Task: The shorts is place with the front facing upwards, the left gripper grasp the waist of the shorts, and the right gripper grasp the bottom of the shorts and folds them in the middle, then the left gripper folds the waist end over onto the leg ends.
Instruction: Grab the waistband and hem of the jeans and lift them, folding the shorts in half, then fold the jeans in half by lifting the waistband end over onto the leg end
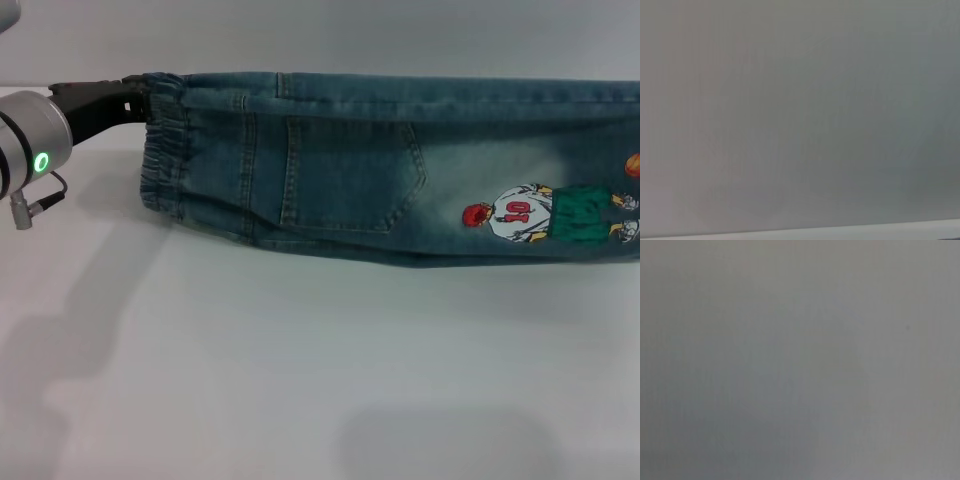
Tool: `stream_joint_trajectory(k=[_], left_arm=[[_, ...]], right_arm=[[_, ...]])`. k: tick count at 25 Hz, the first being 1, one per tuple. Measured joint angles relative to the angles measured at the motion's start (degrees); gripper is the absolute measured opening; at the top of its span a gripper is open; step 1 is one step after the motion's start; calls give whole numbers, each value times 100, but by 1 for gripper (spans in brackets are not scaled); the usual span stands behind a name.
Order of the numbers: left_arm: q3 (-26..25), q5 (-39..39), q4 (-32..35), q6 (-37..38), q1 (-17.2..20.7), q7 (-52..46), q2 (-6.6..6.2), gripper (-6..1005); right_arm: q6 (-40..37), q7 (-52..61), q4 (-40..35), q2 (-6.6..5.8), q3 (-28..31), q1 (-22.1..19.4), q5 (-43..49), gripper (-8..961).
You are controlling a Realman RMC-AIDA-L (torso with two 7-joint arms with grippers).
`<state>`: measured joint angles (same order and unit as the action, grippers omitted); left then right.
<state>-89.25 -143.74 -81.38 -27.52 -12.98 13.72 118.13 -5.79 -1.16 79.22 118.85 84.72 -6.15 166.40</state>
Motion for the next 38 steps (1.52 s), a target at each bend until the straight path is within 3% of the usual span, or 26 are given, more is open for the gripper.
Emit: stream_joint_trajectory(k=[8, 17, 21, 24, 30, 35, 38], left_arm=[[23, 19, 49, 113, -12, -5, 9, 7], [228, -2, 964, 1099, -517, 43, -5, 7], [308, -1, 1212, 1279, -683, 52, -6, 120], [318, -1, 1220, 1266, -700, 53, -9, 215], [289, 3, 852, 936, -440, 36, -16, 447], [216, -14, 653, 108, -371, 28, -22, 640], [109, -14, 683, -231, -420, 28, -25, 722]], right_arm=[[-124, 10, -119, -4, 54, 1, -38, 129], [-1624, 14, -1328, 7, 87, 421, -143, 146], [-1798, 16, -1559, 4, 74, 501, -157, 154], [-1834, 17, -1655, -3, 105, 506, -161, 357], [-2250, 19, -1691, 15, -135, 309, -162, 481], [-2963, 20, -2166, 32, -575, 380, -317, 585], [-3156, 18, -2320, 41, -720, 437, -563, 727]])
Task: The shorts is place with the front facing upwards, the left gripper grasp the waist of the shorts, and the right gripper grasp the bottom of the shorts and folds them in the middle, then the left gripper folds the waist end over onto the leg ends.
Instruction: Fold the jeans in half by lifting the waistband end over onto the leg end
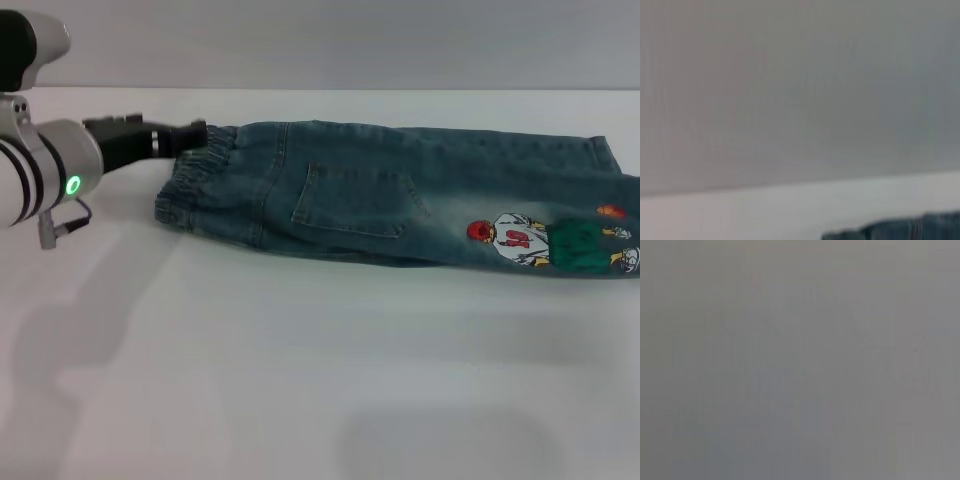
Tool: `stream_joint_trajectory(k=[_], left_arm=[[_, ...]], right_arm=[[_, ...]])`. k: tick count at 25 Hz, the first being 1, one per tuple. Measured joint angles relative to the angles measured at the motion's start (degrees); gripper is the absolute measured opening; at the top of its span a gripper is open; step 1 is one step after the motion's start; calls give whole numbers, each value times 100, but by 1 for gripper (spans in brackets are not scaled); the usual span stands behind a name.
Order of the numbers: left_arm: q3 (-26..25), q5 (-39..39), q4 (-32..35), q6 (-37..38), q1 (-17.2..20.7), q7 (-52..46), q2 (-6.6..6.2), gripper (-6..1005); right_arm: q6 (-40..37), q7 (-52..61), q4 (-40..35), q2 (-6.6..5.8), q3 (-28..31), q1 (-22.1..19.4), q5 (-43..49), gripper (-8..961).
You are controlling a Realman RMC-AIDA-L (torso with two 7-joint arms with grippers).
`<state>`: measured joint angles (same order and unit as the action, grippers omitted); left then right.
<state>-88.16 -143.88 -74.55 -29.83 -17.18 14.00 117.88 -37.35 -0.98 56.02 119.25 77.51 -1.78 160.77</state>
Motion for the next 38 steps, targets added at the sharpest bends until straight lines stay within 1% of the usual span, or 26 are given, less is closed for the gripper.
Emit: stream_joint_trajectory(k=[1, 2, 4, 5, 7, 8, 10, 12, 13, 14, 15, 16, 21, 23, 24, 26, 27, 32, 38], left_arm=[[-74, 0, 7, -241, -23, -2, -1, 750], [-93, -2, 4, -306, -23, -4, -1, 777], [-137, -8, -5, -447, -22, -9, -1, 832], [-137, -8, -5, -447, -22, -9, -1, 834], [-325, -20, 20, -844, -51, -10, -2, 838], [-374, -28, 32, -961, -66, 0, -2, 840], [-374, -28, 32, -961, -66, 0, -2, 844], [-374, -28, 32, -961, -66, 0, -2, 848], [-374, -28, 32, -961, -66, 0, -2, 850], [-424, -40, 62, -1206, -101, 20, -7, 852], [-424, -40, 62, -1206, -101, 20, -7, 849], [-431, -41, 50, -1416, -123, 27, -8, 846], [-432, -50, 118, -1462, -172, 35, -10, 831], [-432, -50, 118, -1462, -172, 35, -10, 826], [-428, -53, 292, -1465, -267, 72, -10, 823], [-428, -53, 292, -1465, -267, 72, -10, 817], [-416, -53, 621, -1434, -438, 170, 3, 814], [-401, -53, 734, -1378, -500, 183, -3, 799], [-400, -53, 742, -1330, -506, 241, -2, 782]], right_arm=[[-29, 0, -47, 0, -54, 14, -111, 774], [-48, 0, -100, 1, -99, 36, -216, 821], [-58, 18, -223, -8, -163, 114, -346, 778], [-59, 39, -301, -20, -215, 184, -380, 757], [-63, 69, -471, -42, -383, 347, -396, 714], [-63, 69, -471, -42, -383, 347, -396, 665], [-65, 69, -578, -46, -511, 464, -396, 567], [-51, 67, -719, -41, -629, 645, -395, 469], [-51, 67, -719, -41, -629, 645, -395, 445], [-31, 72, -754, -40, -649, 697, -396, 421], [-20, 75, -767, -38, -658, 723, -396, 398], [-11, 77, -784, -39, -663, 747, -397, 374], [-43, 77, -786, -40, -668, 743, -404, 255], [-49, 77, -786, -41, -669, 727, -417, 180], [-50, 77, -786, -40, -670, 719, -421, 143], [-52, 77, -786, -37, -684, 710, -421, 68], [-53, 77, -779, -34, -729, 700, -420, 31], [-61, 77, -762, -39, -790, 652, -427, 0], [-62, 76, -752, -41, -799, 620, -427, 0]])
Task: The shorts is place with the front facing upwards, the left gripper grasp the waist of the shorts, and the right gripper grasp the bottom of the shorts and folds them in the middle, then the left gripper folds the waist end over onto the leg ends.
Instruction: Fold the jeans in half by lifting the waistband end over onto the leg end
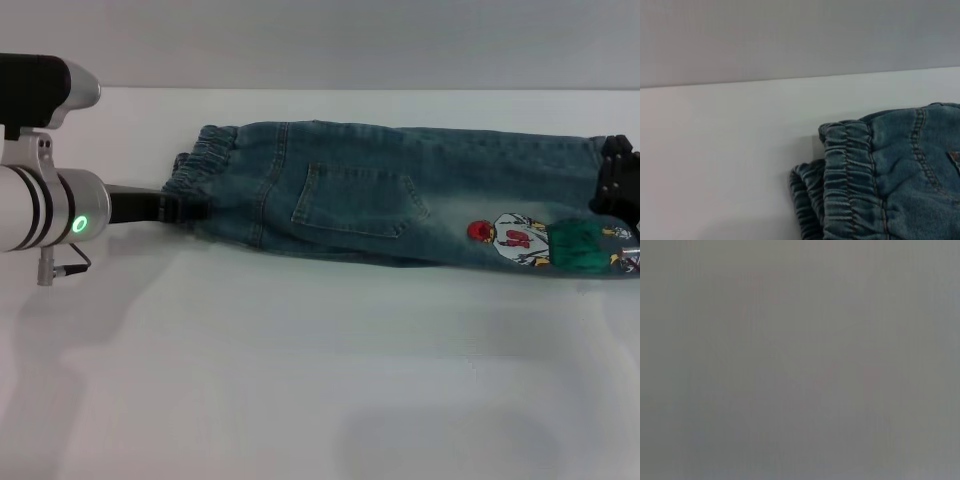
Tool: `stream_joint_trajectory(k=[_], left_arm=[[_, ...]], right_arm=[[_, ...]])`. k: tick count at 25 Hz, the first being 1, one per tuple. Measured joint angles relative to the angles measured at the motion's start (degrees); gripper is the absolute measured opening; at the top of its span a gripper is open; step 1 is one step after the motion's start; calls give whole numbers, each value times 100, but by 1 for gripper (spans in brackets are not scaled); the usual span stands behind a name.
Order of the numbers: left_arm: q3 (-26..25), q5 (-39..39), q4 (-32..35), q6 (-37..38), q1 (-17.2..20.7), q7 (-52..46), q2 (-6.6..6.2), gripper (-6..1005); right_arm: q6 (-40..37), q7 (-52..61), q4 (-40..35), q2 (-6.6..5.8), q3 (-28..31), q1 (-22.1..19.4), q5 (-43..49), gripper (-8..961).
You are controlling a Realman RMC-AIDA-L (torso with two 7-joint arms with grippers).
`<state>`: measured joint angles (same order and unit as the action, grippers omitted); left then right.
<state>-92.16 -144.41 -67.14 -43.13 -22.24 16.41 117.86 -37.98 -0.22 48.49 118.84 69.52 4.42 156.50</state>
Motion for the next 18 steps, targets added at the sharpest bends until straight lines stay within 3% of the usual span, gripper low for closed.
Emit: stream_joint_trajectory(k=[18], left_arm=[[152, 44, 607, 353, -319, -13, 23, 729]], right_arm=[[2, 0, 212, -10, 0, -146, 5, 0]])
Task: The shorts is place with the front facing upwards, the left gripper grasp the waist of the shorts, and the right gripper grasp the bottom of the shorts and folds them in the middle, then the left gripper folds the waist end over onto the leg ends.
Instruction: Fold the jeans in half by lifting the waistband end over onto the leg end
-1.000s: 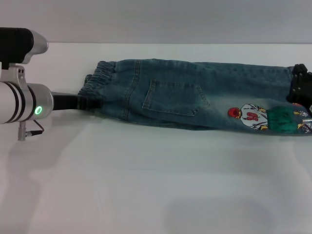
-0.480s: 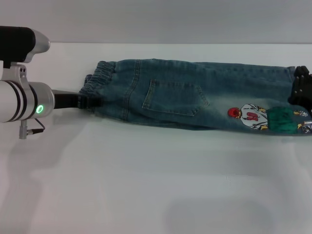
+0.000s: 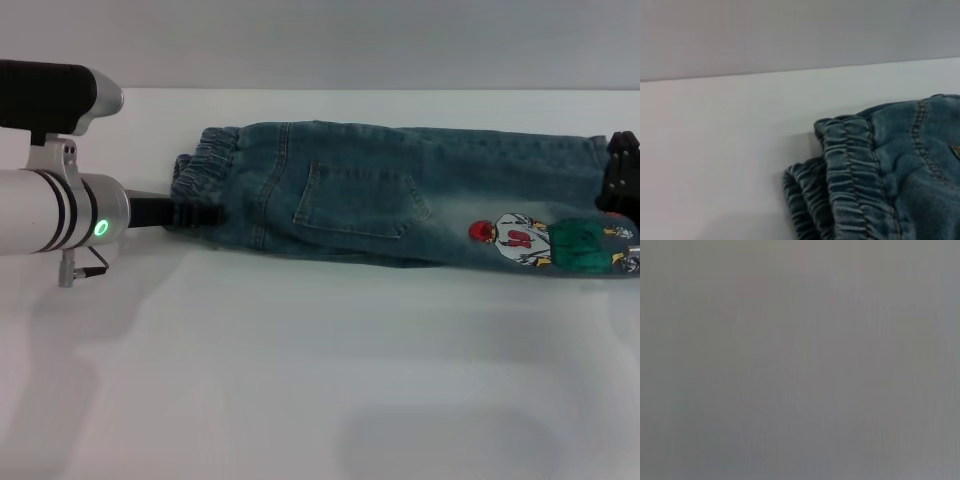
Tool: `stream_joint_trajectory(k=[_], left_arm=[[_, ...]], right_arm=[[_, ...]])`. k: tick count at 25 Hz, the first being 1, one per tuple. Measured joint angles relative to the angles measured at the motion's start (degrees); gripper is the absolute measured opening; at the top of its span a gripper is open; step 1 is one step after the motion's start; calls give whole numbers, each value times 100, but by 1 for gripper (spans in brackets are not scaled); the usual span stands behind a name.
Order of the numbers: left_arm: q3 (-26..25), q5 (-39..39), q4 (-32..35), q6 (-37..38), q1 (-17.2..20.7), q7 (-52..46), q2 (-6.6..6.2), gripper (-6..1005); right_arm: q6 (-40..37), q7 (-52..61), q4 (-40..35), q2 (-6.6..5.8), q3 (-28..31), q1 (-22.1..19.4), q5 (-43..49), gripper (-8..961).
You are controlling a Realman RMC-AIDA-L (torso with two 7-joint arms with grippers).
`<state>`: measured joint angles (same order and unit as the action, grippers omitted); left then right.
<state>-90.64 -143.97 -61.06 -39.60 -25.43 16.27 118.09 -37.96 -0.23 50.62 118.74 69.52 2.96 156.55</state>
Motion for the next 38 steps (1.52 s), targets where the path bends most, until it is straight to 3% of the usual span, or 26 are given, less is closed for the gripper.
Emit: stream_joint_trajectory(k=[4, 13, 19, 24, 38], left_arm=[[23, 6, -59, 38, 37, -61, 9, 717], [24, 13, -395, 169, 268, -109, 13, 444], [29, 16, -390, 171, 269, -94, 13, 177], [29, 5, -371, 142, 274, -83, 7, 34], [-90, 40, -416, 42, 423, -121, -5, 101]], right_arm=[[30, 0, 160, -4, 3, -88, 27, 0], [31, 0, 241, -9, -1, -187, 33, 0], [12, -2, 316, -9, -4, -221, 33, 0], [10, -3, 349, -9, -17, -259, 33, 0], [41, -4, 372, -9, -71, -305, 33, 0]])
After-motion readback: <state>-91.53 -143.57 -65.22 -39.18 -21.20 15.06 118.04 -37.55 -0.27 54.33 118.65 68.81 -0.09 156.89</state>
